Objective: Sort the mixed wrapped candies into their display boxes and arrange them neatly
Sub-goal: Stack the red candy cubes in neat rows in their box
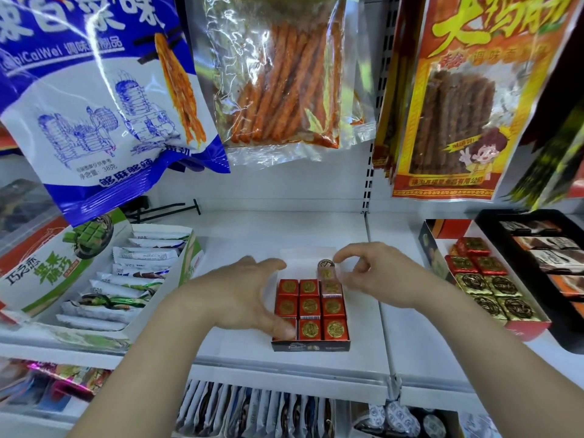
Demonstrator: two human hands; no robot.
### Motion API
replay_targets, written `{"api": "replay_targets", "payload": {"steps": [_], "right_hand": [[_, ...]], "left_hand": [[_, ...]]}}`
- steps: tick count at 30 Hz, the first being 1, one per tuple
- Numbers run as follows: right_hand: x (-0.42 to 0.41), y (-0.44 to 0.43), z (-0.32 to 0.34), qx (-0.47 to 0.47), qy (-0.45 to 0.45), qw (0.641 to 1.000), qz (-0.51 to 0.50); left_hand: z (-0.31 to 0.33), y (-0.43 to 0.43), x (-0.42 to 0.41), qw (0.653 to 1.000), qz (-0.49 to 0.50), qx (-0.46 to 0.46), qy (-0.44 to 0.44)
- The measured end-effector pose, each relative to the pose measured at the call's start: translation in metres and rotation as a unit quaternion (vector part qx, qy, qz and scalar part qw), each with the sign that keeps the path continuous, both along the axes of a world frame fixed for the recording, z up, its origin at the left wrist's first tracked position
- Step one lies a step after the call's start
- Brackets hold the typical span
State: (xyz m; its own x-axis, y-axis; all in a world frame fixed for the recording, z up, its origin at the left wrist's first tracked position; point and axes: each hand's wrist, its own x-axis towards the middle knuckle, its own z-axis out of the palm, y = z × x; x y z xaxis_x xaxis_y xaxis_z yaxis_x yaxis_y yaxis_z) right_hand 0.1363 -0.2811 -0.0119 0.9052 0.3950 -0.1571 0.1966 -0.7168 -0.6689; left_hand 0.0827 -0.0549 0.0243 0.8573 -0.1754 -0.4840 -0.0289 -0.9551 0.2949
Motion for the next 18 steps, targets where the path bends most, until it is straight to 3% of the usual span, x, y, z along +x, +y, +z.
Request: {"api": "replay_targets", "payload": {"steps": [4,11,18], "right_hand": [[-0.011,0.005,-0.003,-0.005,0.022,0.999,0.034],[-0.018,0.012,0.001,-0.013,-0.043,0.999,0.025],[-0.012,0.006,-0.002,0.017,0.022,0.999,0.033]], "left_hand": [[-0.011,-0.007,-0.008,0.998,-0.017,-0.007,0.053],[-0.026,-0.017,-0.006,1.0,-0.025,0.002,-0.012],[-0.031,-0.019,-0.001,0.999,-0.033,0.007,-0.03]]}}
